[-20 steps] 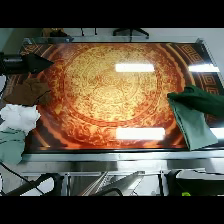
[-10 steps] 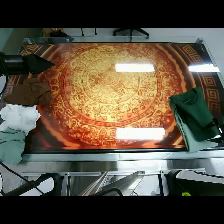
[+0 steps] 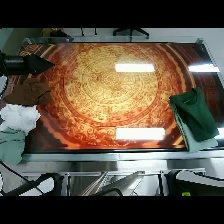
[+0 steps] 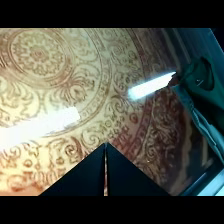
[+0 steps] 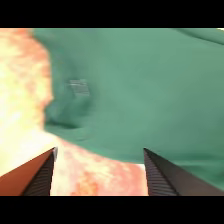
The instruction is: Fold the shirts.
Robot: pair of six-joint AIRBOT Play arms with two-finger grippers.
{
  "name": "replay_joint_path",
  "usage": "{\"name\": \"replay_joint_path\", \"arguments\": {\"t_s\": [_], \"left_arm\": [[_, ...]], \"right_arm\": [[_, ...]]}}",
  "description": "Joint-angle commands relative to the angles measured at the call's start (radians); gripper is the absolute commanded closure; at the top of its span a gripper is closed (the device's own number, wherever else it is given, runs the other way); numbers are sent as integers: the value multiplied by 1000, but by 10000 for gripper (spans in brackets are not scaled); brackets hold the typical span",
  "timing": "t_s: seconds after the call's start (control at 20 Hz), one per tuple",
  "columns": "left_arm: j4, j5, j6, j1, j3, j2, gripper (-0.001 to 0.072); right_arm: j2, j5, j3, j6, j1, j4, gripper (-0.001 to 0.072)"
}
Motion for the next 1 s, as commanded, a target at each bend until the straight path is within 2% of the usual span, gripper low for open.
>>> {"name": "replay_joint_path", "arguments": {"t_s": [0.0,0.05,0.2,0.3,0.55,0.7,0.95], "left_arm": [[-1,-48,-40,0,0,23,698],[0,-71,-48,-6,-1,39,699],[2,-60,-67,-38,-130,156,699],[6,-29,-68,-79,-320,276,699],[9,43,-84,-182,-839,594,699],[9,75,-120,-205,-1013,726,699],[9,81,-134,-168,-1125,854,698]], "right_arm": [[51,-40,38,-70,199,53,285],[60,-40,20,-100,284,51,429],[92,-63,-103,-130,572,-42,695],[131,-109,-249,-130,737,-87,696],[268,-246,-652,-137,989,-28,696],[296,-274,-717,-168,1034,-28,696],[296,-257,-718,-166,1036,-29,695]]}}
